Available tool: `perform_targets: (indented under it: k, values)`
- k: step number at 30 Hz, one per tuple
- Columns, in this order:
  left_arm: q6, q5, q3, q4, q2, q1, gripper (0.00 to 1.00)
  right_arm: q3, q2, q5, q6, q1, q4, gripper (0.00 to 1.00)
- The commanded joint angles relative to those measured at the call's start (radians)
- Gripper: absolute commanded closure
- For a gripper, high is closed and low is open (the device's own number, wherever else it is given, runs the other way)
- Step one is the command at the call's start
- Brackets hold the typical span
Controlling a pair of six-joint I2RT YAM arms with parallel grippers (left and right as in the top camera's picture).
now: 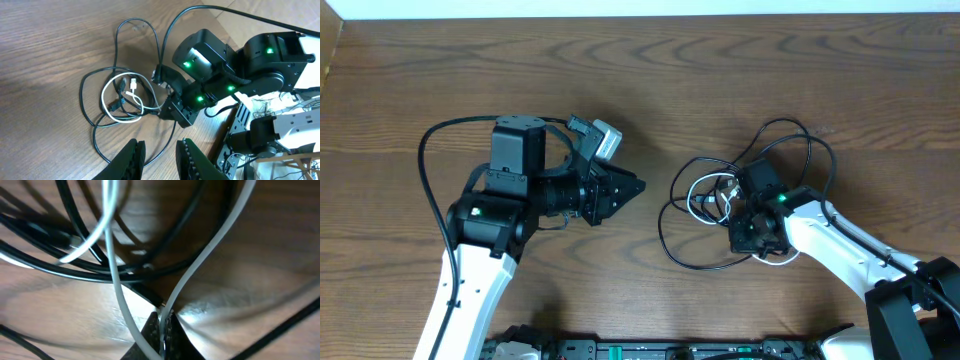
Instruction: Untangle cables
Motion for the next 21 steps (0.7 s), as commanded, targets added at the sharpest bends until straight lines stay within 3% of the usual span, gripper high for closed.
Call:
perform_targets:
  k: [1,21]
  values:
    - [0.021,0.019,-0.007,-0.003,-0.029,-0.002,0.74,0.045,-0.034,-0.021,0.000,-0.002,-0.008,0.99]
    - [0.036,0.009,-0.007,-0.003,-0.033,-0.002,0.74,0.811,-0.157,0.076,-0.084,-0.032,-0.408,0.99]
